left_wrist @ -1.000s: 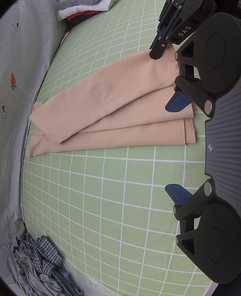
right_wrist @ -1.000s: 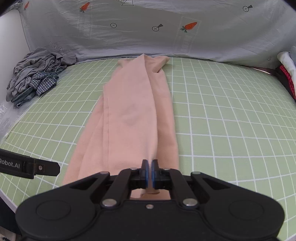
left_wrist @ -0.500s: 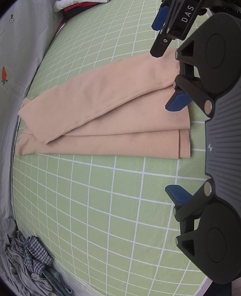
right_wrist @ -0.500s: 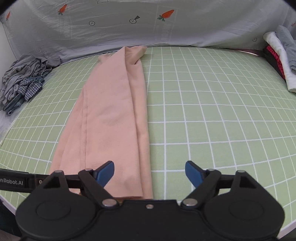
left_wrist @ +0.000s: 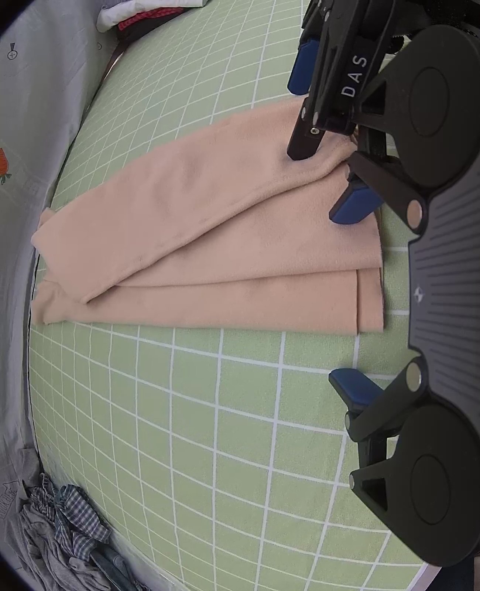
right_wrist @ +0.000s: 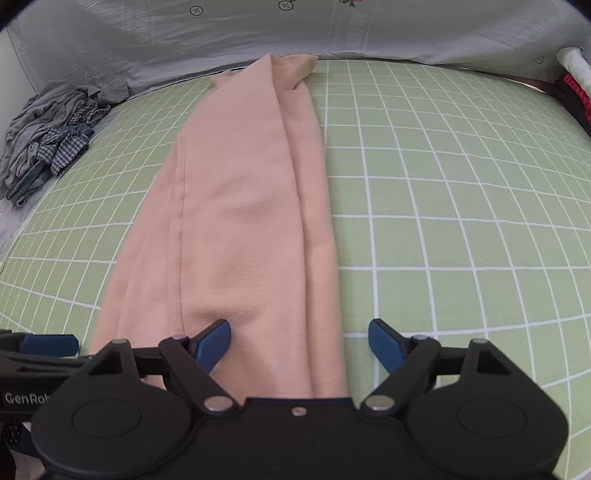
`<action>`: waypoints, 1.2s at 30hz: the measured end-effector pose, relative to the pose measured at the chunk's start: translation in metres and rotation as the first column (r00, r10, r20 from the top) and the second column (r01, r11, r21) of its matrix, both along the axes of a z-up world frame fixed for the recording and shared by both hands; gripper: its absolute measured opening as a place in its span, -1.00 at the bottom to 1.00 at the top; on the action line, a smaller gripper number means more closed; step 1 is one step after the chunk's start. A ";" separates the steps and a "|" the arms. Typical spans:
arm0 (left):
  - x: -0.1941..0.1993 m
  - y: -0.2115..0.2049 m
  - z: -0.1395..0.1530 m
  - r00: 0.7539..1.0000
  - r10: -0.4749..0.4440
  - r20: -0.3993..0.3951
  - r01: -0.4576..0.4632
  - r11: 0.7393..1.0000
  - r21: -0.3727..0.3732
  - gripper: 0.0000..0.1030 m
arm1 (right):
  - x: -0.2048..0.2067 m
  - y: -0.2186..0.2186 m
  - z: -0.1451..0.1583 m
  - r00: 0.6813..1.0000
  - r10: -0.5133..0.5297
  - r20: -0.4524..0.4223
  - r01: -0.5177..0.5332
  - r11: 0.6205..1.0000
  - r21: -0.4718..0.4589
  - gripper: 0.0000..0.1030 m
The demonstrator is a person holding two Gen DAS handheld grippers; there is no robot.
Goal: Fold clothes
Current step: 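Grasp the strip end with the right gripper while the left gripper grasps beside it, then fold the strip end over toward the collar with both grippers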
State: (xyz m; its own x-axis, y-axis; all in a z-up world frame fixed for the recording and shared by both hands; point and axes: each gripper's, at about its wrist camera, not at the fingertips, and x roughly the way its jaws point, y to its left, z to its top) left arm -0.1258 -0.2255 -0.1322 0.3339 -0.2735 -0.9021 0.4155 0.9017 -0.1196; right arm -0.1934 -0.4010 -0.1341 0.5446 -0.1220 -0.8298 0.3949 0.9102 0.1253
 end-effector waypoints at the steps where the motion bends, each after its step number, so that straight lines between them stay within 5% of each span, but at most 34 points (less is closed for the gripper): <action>1: -0.001 0.001 0.000 1.000 0.005 0.010 -0.005 1.000 -0.005 0.61 | -0.001 0.001 0.000 1.000 0.010 0.004 -0.010 1.000 -0.003 0.52; 8: -0.002 -0.007 0.003 0.999 0.000 0.040 0.003 0.998 -0.055 0.07 | -0.005 0.008 0.005 0.995 0.102 0.013 -0.101 0.995 -0.008 -0.28; 9: -0.003 -0.008 0.003 0.999 -0.004 0.032 0.007 0.998 -0.067 -0.12 | -0.004 0.008 0.006 0.994 0.107 0.018 -0.107 0.994 0.008 -0.34; 10: -0.003 -0.009 0.004 1.000 -0.008 0.023 0.010 0.997 -0.079 -0.52 | -0.003 0.008 0.006 0.994 0.108 0.021 -0.108 0.994 0.029 -0.50; 11: -0.002 -0.007 0.003 1.000 -0.004 -0.007 0.004 0.993 -0.115 -0.64 | -0.002 0.007 0.006 0.994 0.108 0.025 -0.109 0.993 0.047 -0.63; 16: -0.002 -0.002 0.004 0.999 -0.011 -0.051 0.003 0.990 -0.142 -0.71 | -0.003 0.009 0.008 0.988 0.152 0.015 -0.152 0.987 0.044 -0.73; 23: -0.028 0.027 0.041 0.978 -0.041 -0.206 -0.016 0.964 -0.265 -0.73 | -0.047 -0.012 0.023 0.989 0.149 0.011 -0.148 0.960 0.240 -0.75; 28: -0.024 0.019 0.095 0.994 -0.069 -0.088 0.033 0.933 -0.359 -0.75 | -0.068 -0.029 0.059 0.989 0.124 0.077 -0.141 0.951 0.276 -0.76; 36: 0.029 0.005 0.181 0.994 0.017 0.106 0.042 0.847 -0.530 -0.75 | -0.022 -0.053 0.145 0.940 0.138 0.311 -0.197 0.966 0.169 -0.76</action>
State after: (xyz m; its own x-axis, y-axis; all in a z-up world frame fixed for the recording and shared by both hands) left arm -0.0973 -0.2205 0.0485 0.4099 -0.7052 -0.5785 0.4628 0.7073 -0.5343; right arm -0.2152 -0.4543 0.0109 0.7661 0.1397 -0.6274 0.1572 0.9058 0.3936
